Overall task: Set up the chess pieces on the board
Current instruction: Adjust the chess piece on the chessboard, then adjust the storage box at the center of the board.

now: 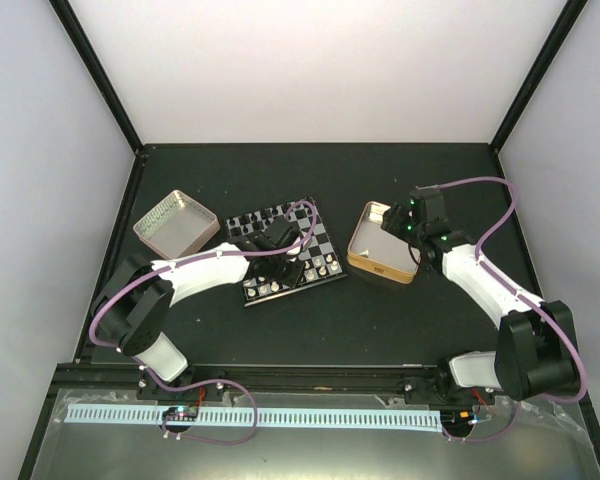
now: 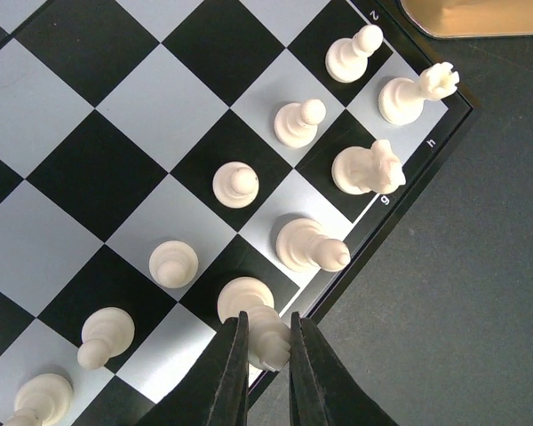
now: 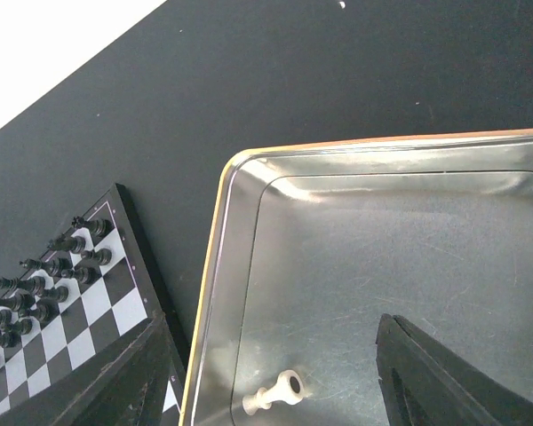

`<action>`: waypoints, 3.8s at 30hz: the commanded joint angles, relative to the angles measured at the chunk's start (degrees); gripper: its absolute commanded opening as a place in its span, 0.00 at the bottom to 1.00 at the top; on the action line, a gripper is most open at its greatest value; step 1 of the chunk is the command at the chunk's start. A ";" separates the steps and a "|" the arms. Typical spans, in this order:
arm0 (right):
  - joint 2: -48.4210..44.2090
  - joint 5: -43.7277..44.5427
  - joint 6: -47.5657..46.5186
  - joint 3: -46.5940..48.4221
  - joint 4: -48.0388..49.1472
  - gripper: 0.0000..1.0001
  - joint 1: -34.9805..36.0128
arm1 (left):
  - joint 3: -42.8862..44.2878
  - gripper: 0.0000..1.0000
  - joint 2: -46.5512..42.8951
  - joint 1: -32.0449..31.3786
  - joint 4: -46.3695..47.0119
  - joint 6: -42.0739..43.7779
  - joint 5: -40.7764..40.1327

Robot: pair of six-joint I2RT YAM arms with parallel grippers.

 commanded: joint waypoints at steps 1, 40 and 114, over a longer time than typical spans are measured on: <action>0.46 -0.42 -0.03 1.48 1.02 0.64 -0.28 | 1.09 0.09 1.04 0.34 0.23 0.42 1.11; 10.96 -7.97 -15.21 5.93 -16.39 0.63 -0.27 | -4.93 0.69 -33.93 2.34 10.65 -0.66 -15.46; 29.56 15.97 -20.79 31.89 -34.83 0.46 -7.69 | 28.81 0.67 1.53 18.44 9.63 8.11 4.39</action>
